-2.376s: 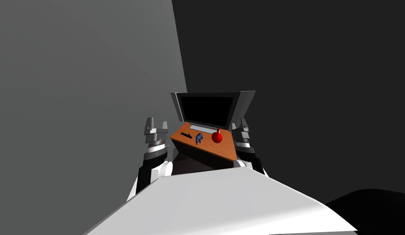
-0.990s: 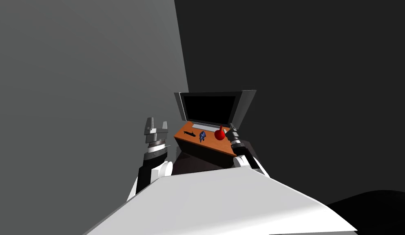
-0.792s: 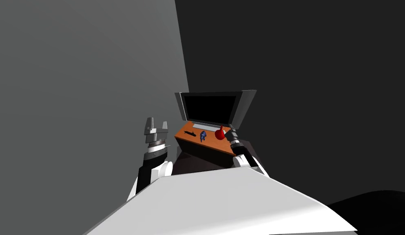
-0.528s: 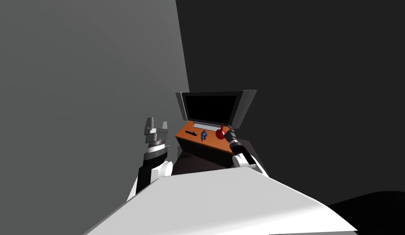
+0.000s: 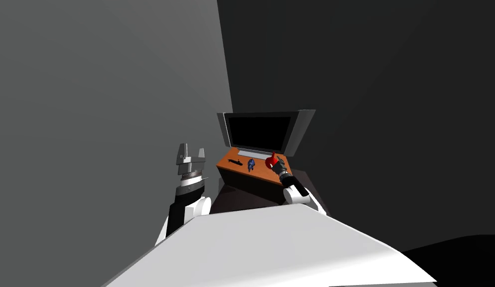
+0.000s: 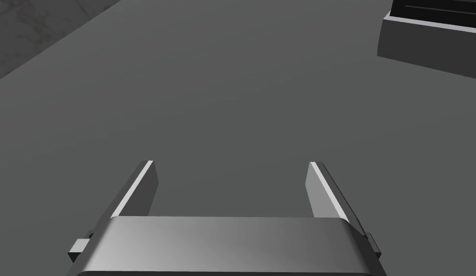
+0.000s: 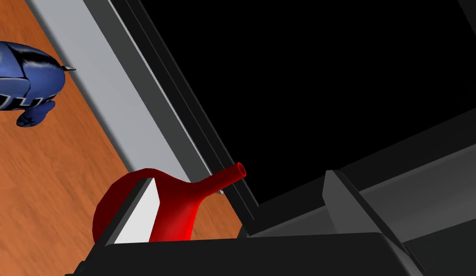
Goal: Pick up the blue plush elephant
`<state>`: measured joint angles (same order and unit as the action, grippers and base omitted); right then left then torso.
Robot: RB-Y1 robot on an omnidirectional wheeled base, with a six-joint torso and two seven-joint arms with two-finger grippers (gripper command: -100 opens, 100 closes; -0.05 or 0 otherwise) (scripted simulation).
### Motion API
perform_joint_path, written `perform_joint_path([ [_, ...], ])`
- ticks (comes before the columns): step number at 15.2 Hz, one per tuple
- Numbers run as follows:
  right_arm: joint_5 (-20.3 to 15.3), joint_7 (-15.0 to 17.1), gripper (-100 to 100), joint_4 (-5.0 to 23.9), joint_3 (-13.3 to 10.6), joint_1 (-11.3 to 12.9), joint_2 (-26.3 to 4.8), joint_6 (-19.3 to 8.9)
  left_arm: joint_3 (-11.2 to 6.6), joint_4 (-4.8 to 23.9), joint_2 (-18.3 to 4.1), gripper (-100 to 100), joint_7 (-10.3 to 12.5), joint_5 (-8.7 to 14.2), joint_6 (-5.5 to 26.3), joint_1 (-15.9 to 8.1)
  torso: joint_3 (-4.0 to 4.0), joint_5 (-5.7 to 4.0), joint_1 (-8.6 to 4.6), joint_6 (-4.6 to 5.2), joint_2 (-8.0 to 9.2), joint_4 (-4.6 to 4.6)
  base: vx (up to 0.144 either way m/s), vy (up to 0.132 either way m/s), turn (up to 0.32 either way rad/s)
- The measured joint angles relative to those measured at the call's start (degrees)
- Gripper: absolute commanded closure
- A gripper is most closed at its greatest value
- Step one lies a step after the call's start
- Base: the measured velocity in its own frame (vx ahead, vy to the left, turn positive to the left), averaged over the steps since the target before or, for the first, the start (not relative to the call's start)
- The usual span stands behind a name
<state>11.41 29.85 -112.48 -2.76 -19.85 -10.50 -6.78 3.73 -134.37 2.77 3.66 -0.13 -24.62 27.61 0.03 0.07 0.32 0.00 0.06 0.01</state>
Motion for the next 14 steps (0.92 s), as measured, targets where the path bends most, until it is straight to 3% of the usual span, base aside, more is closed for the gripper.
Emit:
perform_joint_path([
  [14,2.37,15.38,-100,6.13,1.01,4.38,-1.56,-13.94,0.00,0.00,0.00,0,0.00,0.00,0.00,0.00,-0.08,-0.01,-0.06,0.00,-0.13,-0.03,0.001,0.065,0.005],
])
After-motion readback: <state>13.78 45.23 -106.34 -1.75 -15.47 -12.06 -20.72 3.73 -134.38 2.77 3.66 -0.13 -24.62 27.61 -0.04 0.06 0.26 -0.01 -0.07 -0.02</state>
